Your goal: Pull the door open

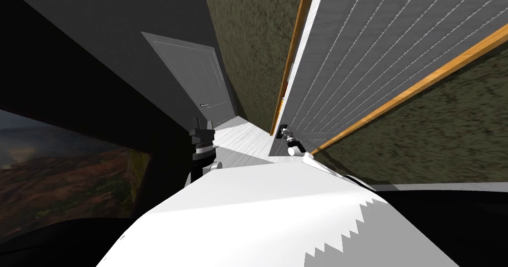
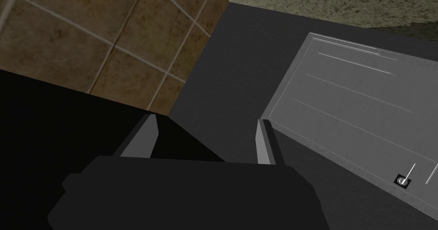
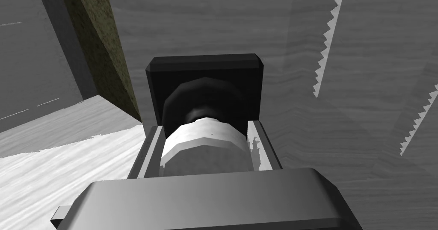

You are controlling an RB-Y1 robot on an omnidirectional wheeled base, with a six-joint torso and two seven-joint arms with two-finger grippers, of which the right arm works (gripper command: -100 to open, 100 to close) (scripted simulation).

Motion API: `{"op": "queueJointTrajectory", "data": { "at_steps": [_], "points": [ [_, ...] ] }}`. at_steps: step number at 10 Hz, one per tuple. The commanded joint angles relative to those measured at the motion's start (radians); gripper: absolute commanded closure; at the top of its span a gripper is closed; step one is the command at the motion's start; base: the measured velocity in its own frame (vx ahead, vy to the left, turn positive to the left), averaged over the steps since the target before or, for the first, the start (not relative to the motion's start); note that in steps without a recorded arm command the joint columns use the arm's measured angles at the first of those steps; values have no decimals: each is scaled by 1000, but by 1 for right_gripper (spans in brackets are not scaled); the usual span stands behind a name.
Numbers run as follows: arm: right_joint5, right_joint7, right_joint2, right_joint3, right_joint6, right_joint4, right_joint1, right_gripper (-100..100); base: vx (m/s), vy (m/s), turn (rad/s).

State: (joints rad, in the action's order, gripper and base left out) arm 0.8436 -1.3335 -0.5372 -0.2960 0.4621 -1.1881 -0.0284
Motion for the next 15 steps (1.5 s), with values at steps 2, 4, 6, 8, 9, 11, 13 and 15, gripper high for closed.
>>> {"op": "queueJointTrajectory", "data": {
  "at_steps": [2,4,6,8,9,11,13,15],
  "points": [
    [-4,-23,-18,-29,12,-16,9,100,-170,-86,63],
    [-13,-26,-22,-58,10,-37,19,100,-72,-34,-8],
    [-22,-31,-32,-85,12,-65,27,100,-150,-60,-56],
    [-31,-38,-43,-116,15,-96,37,100,-130,-93,-31],
    [-35,-40,-46,-127,17,-107,41,100,-105,-102,-10],
    [-46,-48,-60,-166,20,-146,53,100,-140,-141,-6],
    [-53,-52,-67,-187,23,-168,60,100,-124,-139,30],
    [-55,-55,-67,-194,26,-162,58,100,-104,-71,31]
  ]
}}
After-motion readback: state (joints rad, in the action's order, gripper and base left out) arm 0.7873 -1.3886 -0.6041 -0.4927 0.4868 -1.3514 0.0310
